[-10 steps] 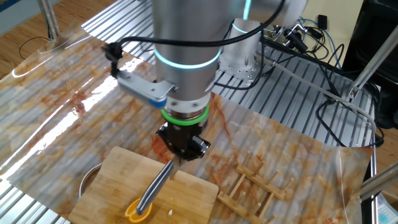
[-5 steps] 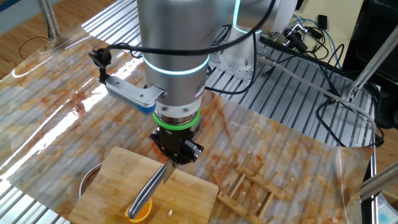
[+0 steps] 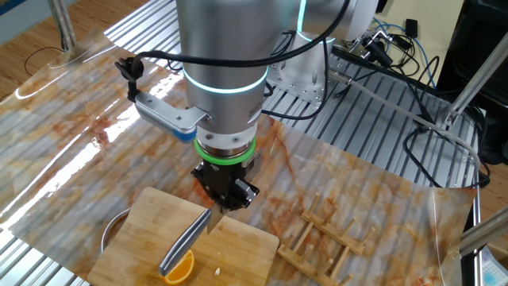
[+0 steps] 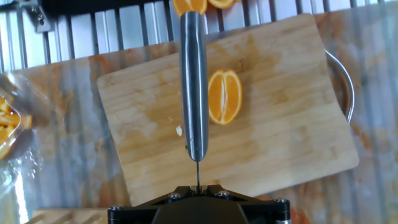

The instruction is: Chop the orange

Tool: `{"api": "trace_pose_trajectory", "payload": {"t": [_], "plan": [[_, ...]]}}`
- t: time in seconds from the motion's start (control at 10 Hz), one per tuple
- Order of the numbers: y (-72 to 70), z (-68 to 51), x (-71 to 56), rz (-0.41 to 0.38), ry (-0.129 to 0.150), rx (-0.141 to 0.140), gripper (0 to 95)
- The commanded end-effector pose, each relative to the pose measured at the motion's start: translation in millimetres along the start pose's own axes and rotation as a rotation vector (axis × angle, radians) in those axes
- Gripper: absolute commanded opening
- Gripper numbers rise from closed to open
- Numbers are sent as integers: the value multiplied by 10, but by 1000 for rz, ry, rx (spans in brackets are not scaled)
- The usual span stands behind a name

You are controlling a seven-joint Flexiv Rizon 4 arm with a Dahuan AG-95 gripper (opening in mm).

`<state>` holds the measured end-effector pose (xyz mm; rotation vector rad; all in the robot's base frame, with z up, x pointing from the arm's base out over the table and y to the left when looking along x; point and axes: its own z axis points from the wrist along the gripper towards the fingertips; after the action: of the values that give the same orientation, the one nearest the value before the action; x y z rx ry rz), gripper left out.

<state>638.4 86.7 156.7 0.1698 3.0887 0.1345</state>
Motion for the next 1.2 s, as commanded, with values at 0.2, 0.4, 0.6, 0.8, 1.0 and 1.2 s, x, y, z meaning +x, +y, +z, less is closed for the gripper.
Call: {"api": "trace_pose_trajectory", "payload": {"t": [0.2,0.4,0.6,0.8,1.0,1.2], "plan": [[-3,2,0,64,-33,16,0],[-3,2,0,48,-34,16,0],[7,15,-57,26,-49,18,0],[63,42,-377,16,-47,18,0],[81,77,-658,5,-46,17,0],[70,141,-935,9,-46,16,0]]}}
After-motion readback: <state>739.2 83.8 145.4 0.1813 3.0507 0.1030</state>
